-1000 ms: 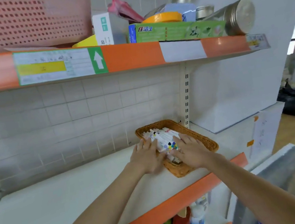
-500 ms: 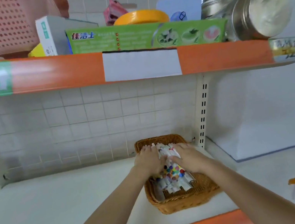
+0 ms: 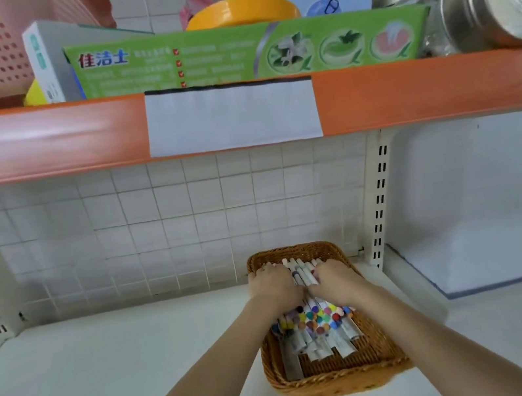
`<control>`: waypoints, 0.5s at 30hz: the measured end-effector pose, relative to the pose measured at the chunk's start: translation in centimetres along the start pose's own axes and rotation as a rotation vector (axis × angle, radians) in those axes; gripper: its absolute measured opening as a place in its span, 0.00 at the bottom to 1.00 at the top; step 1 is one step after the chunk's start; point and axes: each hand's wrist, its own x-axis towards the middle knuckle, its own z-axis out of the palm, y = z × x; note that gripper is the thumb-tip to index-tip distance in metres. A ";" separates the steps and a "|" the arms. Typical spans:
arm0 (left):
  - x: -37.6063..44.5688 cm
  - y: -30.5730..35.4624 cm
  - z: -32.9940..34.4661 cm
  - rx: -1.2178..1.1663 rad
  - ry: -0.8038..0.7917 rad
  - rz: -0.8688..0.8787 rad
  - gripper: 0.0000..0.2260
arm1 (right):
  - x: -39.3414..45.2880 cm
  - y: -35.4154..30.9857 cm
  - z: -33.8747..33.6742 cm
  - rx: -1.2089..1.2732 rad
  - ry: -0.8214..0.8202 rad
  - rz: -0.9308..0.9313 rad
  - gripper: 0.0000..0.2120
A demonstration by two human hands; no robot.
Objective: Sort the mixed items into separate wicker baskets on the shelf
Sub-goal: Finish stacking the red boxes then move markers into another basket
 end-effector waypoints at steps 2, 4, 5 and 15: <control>0.0 0.0 -0.1 -0.001 0.005 0.003 0.19 | 0.1 -0.3 -0.4 0.009 0.008 0.027 0.18; -0.2 0.0 -0.2 0.006 0.019 0.003 0.18 | -0.2 -0.5 -0.6 -0.006 0.008 0.044 0.19; -0.4 -0.1 -0.2 0.000 0.033 0.002 0.16 | -0.2 -0.5 -0.6 -0.001 0.014 0.043 0.20; -3.7 -1.8 -1.1 -0.189 0.186 0.002 0.15 | -2.7 -2.2 -0.2 0.112 0.190 -0.003 0.12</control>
